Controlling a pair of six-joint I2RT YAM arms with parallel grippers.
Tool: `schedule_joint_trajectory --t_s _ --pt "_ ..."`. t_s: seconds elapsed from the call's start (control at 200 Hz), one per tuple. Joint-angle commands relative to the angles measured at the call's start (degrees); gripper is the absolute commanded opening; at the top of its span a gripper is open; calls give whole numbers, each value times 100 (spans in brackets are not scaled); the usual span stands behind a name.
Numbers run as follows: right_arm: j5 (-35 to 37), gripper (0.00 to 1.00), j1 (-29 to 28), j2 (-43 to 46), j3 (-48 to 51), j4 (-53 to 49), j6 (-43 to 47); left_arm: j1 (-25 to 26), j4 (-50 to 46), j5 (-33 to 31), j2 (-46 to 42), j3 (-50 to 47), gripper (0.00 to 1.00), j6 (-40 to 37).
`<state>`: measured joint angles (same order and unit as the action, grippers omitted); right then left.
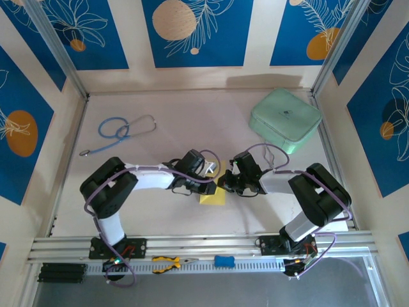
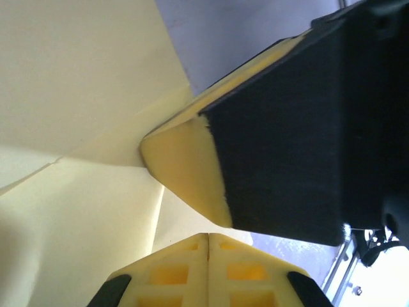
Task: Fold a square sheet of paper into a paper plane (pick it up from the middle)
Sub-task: Fold the triangle a second time at the center of the table.
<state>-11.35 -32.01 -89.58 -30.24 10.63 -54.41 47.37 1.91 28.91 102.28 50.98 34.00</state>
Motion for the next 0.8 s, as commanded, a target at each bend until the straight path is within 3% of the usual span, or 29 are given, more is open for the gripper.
schedule_joint_trajectory --t_s 0.0,0.37,0.795 --pt "173 0 -6 -213 62 -553 110 10 -147 71 152 208 2 -168" --pt "134 0 19 -473 35 -536 89 6 -209 -125 316 -155 1 -70" --pt "156 0 71 -569 39 -587 114 -31 -579 -175 -317 -636 5 9"
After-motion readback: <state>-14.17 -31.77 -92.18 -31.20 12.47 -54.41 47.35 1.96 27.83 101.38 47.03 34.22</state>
